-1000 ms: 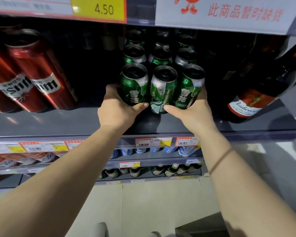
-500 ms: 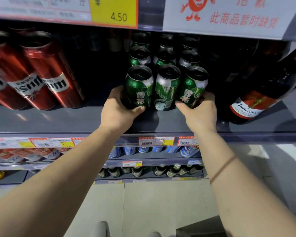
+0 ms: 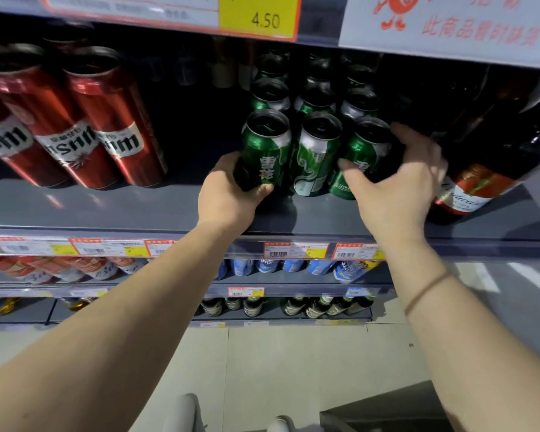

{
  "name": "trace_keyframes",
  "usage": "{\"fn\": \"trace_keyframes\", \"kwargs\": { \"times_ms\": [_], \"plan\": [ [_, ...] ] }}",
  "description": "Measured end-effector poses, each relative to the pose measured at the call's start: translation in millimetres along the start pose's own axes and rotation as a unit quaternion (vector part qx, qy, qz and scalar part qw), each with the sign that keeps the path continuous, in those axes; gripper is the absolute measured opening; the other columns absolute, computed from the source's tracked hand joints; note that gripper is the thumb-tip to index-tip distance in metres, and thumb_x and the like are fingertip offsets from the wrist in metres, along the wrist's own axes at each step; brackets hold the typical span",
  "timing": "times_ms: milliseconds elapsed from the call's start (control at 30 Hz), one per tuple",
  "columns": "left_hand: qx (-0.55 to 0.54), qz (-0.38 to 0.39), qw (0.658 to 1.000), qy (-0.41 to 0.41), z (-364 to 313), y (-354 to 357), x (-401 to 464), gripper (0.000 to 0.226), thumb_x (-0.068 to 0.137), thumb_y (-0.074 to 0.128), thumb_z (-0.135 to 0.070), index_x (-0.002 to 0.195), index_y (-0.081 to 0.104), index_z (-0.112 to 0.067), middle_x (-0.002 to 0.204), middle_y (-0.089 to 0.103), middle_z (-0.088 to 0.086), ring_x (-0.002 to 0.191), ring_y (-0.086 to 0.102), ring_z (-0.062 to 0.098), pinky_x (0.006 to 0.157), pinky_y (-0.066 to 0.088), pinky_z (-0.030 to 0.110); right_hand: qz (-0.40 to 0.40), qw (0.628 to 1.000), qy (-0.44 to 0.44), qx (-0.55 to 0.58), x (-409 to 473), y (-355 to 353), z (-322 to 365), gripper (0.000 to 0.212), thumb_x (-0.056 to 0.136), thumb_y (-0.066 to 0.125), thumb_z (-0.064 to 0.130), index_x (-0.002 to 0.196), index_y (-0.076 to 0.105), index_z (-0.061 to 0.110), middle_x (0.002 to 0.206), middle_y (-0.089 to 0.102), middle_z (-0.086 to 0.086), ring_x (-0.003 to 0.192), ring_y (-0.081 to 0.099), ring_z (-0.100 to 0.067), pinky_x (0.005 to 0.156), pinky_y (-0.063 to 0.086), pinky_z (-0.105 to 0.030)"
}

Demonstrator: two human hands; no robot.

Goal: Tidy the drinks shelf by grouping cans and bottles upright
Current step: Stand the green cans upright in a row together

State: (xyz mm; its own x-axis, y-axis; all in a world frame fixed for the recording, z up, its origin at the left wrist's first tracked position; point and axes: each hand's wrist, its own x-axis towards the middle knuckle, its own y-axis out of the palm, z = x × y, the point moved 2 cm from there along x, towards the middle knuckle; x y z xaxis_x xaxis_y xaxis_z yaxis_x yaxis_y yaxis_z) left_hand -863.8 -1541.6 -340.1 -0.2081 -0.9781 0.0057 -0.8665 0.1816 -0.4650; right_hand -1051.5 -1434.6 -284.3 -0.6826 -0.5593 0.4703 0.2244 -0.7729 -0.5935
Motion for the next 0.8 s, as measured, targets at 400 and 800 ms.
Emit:
{"fn": "trace_keyframes", "kwargs": {
  "times_ms": [400, 800],
  "plan": [
    [0.002, -0.009, 1.0, 0.011, -1, -1, -2, 0.06, 0.079, 0.08, -0.025, 0.133, 0.054, -0.018, 0.104, 0.059, -0.013, 0.098, 0.055, 0.006, 0.083, 0.039, 0.016, 0.289, 0.922, -0.151, -0.211, 59, 15, 51, 0.062, 0.075, 0.061, 0.07, 0.127, 0.057, 0.037, 0.136, 0.055, 0.005, 0.135, 0.034, -0.024, 0.107, 0.025, -0.034],
    [-0.001, -0.007, 1.0, 0.005, -4, -1, -3, 0.061, 0.078, 0.081, -0.024, 0.133, 0.054, -0.018, 0.103, 0.06, -0.013, 0.099, 0.056, 0.006, 0.084, 0.04, 0.016, 0.298, 0.925, -0.115, -0.205, 58, 21, 51, 0.071, 0.068, 0.059, 0.078, 0.126, 0.053, 0.036, 0.132, 0.056, 0.005, 0.136, 0.031, -0.028, 0.112, 0.02, -0.047]
  ]
}}
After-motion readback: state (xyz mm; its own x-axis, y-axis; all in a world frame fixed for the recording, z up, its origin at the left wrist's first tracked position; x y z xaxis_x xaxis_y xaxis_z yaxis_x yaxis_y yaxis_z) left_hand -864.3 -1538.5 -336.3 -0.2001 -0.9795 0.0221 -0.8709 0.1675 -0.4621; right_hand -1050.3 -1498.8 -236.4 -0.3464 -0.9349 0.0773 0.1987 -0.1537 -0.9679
